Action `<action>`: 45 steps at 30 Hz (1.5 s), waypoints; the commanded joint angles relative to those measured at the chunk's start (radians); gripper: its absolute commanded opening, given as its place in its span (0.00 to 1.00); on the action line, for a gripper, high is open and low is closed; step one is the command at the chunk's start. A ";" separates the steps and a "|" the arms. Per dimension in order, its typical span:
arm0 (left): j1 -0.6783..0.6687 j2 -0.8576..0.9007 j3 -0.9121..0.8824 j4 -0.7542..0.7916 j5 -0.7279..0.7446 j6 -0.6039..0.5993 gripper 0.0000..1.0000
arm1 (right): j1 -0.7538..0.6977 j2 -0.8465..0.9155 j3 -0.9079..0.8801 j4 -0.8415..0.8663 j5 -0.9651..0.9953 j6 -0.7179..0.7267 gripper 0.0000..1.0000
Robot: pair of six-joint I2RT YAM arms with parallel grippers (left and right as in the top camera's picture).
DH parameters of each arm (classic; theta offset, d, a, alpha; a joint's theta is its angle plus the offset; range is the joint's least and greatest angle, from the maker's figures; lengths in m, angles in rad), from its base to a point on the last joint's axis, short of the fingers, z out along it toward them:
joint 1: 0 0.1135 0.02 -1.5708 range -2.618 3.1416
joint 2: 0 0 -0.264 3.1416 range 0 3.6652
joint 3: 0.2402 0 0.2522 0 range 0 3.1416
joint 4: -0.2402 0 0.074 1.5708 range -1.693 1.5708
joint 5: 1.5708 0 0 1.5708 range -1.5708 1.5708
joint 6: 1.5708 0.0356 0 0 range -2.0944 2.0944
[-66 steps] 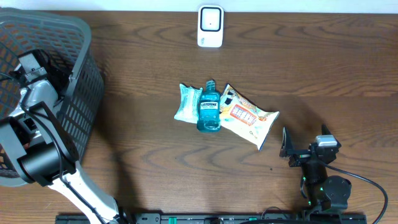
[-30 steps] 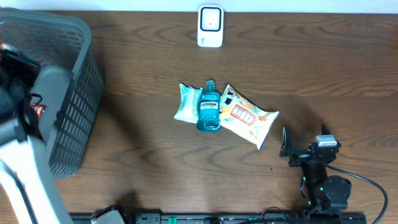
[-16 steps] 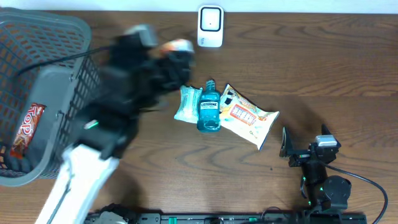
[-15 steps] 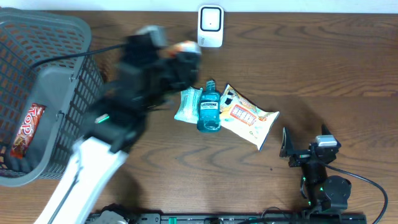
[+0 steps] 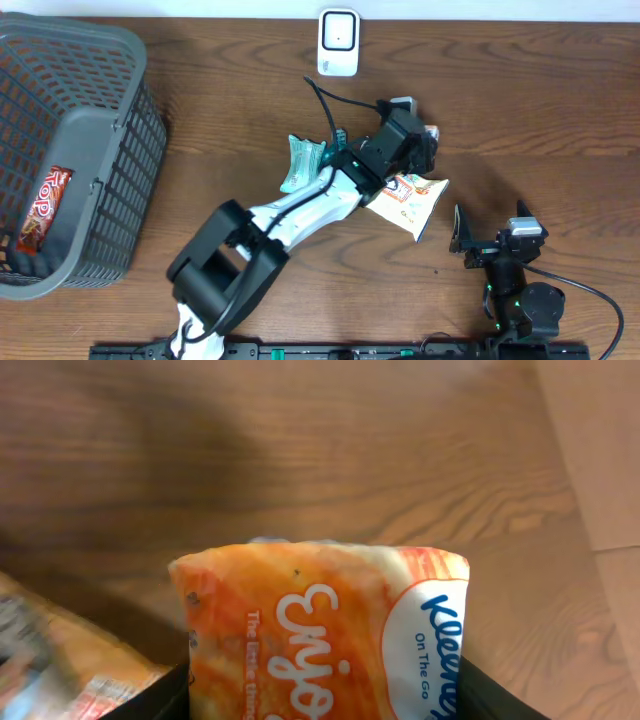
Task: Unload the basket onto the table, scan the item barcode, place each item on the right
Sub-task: 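Carry the orange tissue pack out and drop it right of the wipes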
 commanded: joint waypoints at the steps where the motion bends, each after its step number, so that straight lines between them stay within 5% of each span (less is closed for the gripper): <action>1: -0.011 0.067 0.002 0.004 -0.082 0.025 0.58 | 0.003 -0.006 -0.002 -0.004 0.000 -0.014 0.99; 19: -0.012 0.078 0.003 -0.063 -0.080 0.077 0.86 | 0.003 -0.006 -0.002 -0.004 0.000 -0.014 0.99; 30: 0.056 -0.288 0.003 -0.307 -0.246 0.216 0.92 | 0.003 -0.006 -0.002 -0.004 0.000 -0.014 0.99; 35: 0.179 -0.525 0.004 -0.455 -0.326 0.254 0.95 | 0.003 -0.006 -0.002 -0.004 0.000 -0.014 0.99; 45: 0.713 -0.910 0.005 -0.678 -0.351 0.261 0.99 | 0.003 -0.006 -0.002 -0.004 0.000 -0.014 0.99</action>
